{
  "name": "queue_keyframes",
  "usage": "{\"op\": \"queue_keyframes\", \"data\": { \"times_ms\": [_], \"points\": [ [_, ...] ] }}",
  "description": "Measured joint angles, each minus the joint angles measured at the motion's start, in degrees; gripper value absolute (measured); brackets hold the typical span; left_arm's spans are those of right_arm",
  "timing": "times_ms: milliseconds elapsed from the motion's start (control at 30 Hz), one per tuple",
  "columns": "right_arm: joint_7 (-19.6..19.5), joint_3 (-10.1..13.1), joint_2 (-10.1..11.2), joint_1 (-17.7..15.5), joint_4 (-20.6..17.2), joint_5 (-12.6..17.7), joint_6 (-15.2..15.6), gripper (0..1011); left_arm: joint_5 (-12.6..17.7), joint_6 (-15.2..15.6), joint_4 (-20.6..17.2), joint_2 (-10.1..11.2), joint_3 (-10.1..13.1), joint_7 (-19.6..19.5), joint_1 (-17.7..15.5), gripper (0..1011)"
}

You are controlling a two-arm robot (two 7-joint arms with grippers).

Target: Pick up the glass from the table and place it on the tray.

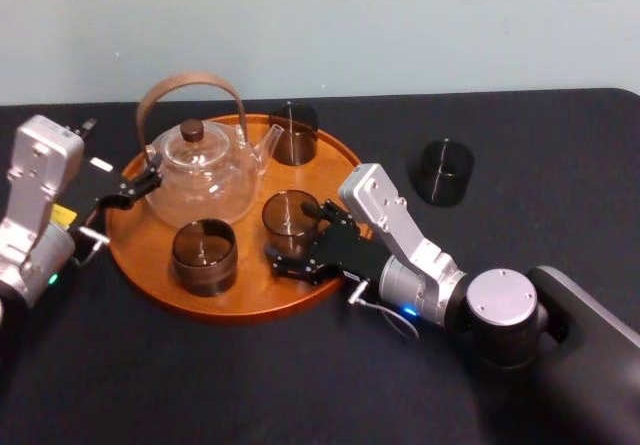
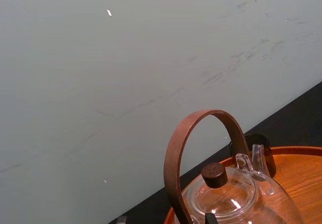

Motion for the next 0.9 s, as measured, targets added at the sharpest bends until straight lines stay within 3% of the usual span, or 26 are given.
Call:
{"op": "queue_keyframes", "data": {
  "times_ms": [200, 333, 633, 900],
  "points": [
    [0.00, 0.00, 0.00, 0.00, 0.00, 0.03, -0.04, 924, 0.00, 0.00, 0.00, 0.00, 0.00, 0.00, 0.00, 1009],
    [0.00, 0.02, -0.01, 0.00, 0.00, 0.07, -0.08, 1002, 0.00, 0.00, 0.00, 0.00, 0.00, 0.00, 0.00, 1009],
    [0.37, 0.16, -0.01, 0.00, -0.01, 0.54, 0.01, 1002, 0.00, 0.00, 0.00, 0.00, 0.00, 0.00, 0.00, 1010],
    [1.28, -0.05, 0.51, -0.09, -0.45, 1.31, 2.00, 1002, 0.00, 0.00, 0.00, 0.00, 0.00, 0.00, 0.00, 1010]
  ]
}}
